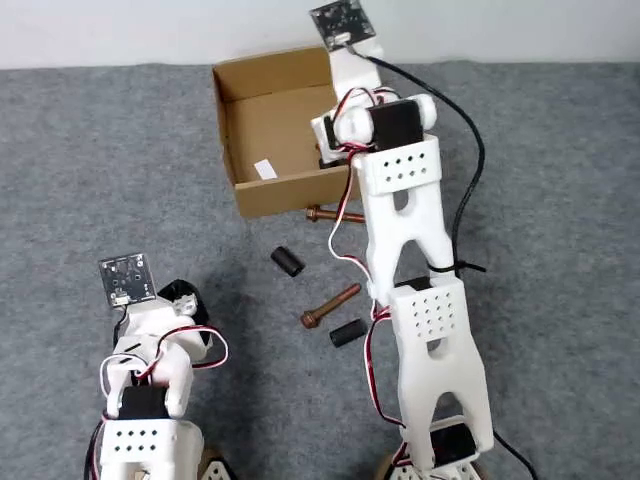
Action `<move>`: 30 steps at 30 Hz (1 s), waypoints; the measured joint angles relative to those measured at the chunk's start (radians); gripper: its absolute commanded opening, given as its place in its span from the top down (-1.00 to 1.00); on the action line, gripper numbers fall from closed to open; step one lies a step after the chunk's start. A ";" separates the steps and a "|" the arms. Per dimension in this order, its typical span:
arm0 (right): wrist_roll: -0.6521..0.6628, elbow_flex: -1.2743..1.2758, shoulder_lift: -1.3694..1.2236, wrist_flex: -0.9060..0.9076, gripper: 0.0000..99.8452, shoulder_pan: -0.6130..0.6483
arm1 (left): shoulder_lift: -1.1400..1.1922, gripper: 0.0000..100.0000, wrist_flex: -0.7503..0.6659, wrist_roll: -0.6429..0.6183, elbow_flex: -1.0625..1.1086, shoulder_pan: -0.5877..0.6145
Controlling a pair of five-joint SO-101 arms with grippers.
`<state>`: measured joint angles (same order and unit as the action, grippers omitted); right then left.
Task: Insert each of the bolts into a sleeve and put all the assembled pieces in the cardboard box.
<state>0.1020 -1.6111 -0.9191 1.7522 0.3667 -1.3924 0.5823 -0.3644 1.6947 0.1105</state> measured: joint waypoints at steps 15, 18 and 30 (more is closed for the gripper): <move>0.000 0.669 0.170 0.002 0.57 0.198 | 0.000 0.99 0.000 0.000 0.000 0.063; 0.000 0.700 0.170 0.002 0.60 0.204 | 0.000 0.99 0.000 0.000 0.000 0.063; 0.000 0.704 0.057 -0.034 0.61 0.262 | 0.000 0.99 0.000 0.000 0.000 0.063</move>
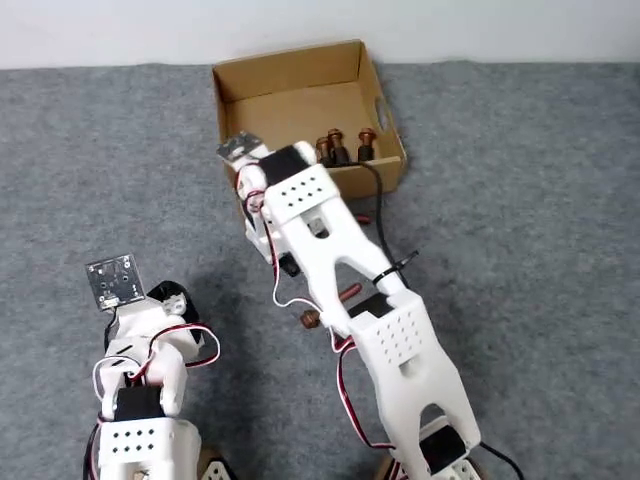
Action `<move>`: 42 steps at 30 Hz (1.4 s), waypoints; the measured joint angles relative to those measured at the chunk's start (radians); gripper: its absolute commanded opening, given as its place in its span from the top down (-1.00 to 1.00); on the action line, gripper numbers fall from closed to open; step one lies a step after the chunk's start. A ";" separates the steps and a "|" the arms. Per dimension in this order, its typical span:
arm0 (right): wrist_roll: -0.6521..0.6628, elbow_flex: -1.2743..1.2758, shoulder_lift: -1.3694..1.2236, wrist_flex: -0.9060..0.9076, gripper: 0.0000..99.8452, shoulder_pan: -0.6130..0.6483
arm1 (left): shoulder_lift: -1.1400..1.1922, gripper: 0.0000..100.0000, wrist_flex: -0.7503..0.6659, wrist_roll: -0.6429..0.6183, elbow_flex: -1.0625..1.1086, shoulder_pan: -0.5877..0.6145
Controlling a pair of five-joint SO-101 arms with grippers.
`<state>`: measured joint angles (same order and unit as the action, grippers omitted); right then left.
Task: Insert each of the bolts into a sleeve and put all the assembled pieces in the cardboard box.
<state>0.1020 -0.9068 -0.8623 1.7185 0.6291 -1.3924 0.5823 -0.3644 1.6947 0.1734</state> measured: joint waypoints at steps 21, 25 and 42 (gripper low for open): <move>-0.091 0.000 -0.048 -0.057 0.98 0.017 | 0.000 0.99 0.000 0.000 0.000 0.000; -0.199 0.006 0.080 0.032 0.98 0.017 | 0.000 0.99 0.000 0.000 0.000 0.000; -0.482 0.618 0.881 0.035 0.98 -0.164 | 0.000 0.99 0.000 0.000 0.000 -0.009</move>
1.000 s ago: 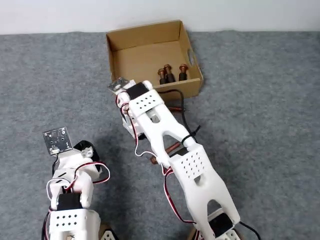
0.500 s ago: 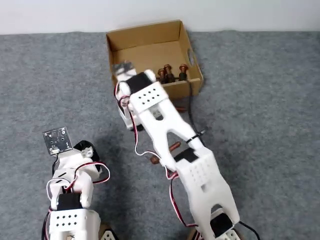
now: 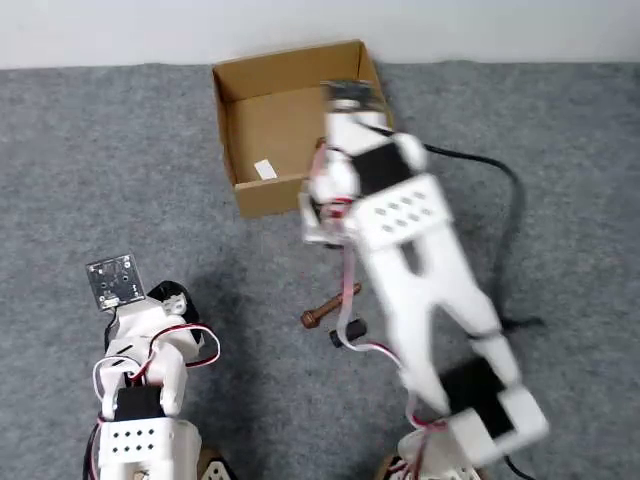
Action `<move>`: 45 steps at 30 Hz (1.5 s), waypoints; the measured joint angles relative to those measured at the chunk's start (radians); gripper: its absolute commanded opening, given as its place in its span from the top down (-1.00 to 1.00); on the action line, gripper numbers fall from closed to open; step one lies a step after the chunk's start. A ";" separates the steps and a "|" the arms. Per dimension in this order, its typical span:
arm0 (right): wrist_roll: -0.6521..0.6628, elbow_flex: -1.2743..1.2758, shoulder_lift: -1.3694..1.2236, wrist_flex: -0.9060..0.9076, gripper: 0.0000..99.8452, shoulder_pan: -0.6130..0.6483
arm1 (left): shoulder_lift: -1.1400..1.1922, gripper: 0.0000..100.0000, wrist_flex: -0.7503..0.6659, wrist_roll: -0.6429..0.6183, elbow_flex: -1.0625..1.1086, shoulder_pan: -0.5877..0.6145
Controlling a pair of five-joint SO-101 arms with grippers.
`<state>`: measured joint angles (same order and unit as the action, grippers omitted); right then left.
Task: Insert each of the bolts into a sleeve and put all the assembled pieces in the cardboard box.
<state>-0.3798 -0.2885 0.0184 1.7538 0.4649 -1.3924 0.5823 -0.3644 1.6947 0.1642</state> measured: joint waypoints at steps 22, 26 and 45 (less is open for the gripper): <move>-0.048 1.145 1.138 -0.270 0.98 -0.451 | 0.002 0.98 0.132 0.029 -0.068 -0.103; -0.048 1.283 1.344 -0.267 0.98 -0.451 | 0.002 0.98 0.302 0.110 -0.258 -0.117; -0.005 1.441 1.725 -0.265 0.98 -0.559 | 0.882 0.65 0.729 0.141 -1.099 -0.592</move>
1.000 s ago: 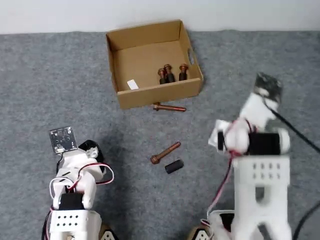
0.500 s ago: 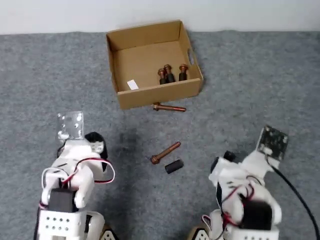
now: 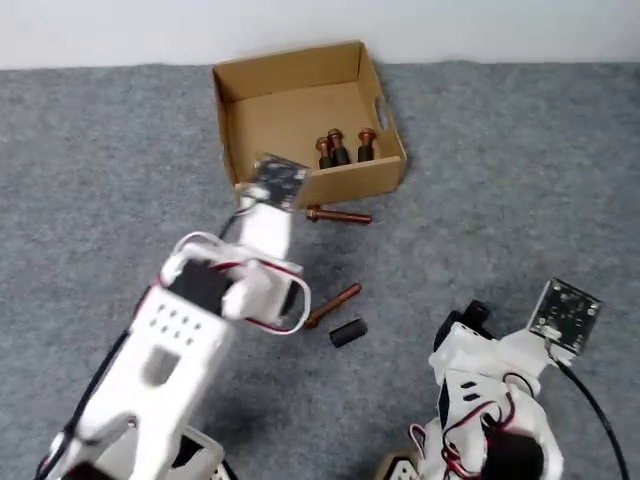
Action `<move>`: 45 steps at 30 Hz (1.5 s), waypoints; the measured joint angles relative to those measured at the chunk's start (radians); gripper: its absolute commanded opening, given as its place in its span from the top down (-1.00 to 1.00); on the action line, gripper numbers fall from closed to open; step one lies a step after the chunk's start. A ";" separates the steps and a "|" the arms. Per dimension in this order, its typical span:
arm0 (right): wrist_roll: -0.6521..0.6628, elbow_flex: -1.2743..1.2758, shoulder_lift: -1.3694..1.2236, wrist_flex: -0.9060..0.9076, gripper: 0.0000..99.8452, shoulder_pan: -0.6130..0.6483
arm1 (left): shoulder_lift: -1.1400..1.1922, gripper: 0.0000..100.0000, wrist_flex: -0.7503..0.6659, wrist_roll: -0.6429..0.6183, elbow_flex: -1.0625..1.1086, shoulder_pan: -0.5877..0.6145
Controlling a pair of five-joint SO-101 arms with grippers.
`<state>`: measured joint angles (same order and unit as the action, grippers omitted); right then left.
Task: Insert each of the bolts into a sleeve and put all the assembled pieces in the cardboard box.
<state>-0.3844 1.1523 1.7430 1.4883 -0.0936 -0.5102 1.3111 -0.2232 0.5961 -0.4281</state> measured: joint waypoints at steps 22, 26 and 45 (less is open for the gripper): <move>0.000 0.002 0.000 0.000 0.98 0.002 | 0.694 0.64 -0.031 0.071 -0.328 -0.017; 0.000 0.002 0.000 0.000 0.98 0.002 | 0.756 0.64 -0.031 0.071 -0.336 -0.017; 0.000 0.002 0.000 0.000 0.98 0.002 | 0.878 0.99 -0.057 -0.028 -0.362 -0.071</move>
<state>-0.3844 1.1538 1.7430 1.4883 -0.0921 0.3675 1.2543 -0.2509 0.2340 -0.4987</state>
